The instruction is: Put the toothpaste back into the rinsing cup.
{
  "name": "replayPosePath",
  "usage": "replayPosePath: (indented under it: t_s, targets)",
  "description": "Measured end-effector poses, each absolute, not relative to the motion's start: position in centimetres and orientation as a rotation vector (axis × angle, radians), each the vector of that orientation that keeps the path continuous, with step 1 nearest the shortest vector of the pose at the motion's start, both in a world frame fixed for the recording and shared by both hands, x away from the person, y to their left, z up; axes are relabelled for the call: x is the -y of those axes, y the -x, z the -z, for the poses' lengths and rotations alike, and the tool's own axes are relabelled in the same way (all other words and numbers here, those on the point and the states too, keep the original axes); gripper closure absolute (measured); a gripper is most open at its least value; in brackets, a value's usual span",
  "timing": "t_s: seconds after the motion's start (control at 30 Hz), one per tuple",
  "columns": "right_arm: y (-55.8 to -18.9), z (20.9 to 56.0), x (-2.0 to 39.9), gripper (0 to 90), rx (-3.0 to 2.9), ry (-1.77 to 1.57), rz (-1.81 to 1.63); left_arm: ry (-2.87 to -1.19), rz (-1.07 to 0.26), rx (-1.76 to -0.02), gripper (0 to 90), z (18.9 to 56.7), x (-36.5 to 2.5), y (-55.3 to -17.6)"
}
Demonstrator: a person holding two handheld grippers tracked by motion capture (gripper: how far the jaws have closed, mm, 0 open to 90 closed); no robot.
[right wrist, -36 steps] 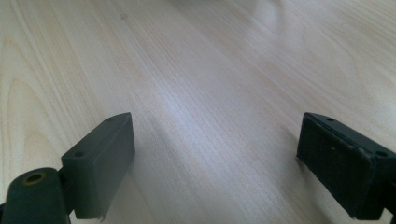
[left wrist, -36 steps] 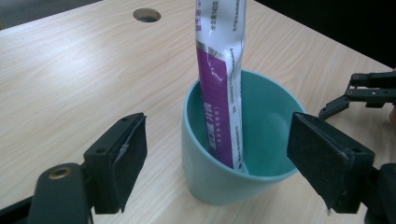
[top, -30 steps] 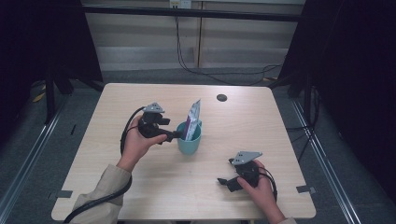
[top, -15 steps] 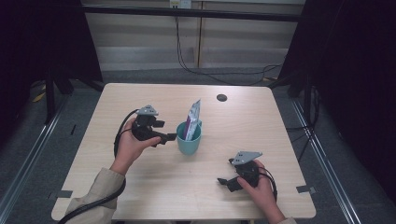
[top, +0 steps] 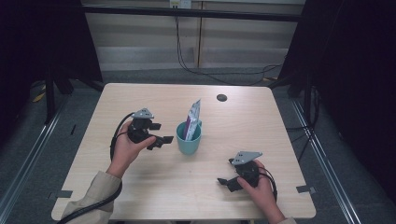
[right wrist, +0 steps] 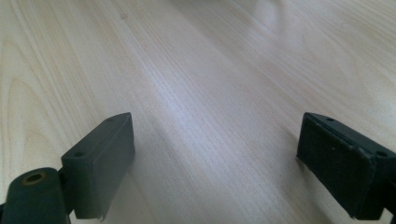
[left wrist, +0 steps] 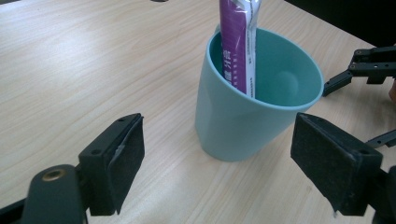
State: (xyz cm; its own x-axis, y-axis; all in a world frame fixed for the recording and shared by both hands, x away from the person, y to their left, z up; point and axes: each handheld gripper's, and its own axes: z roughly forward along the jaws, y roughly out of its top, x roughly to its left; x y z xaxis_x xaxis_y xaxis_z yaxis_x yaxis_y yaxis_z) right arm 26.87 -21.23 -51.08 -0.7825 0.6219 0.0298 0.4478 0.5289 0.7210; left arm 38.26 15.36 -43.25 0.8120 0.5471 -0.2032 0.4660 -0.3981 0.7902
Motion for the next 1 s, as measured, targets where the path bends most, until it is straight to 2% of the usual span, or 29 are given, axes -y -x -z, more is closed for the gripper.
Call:
replayPosePath:
  t_s: [1.0]
  targets:
    - [-26.9, 51.1, 21.2, 10.7, -2.538, -0.903, -1.097, -2.099, -0.106, -0.771, 17.7, 46.2, -17.6, -37.1]
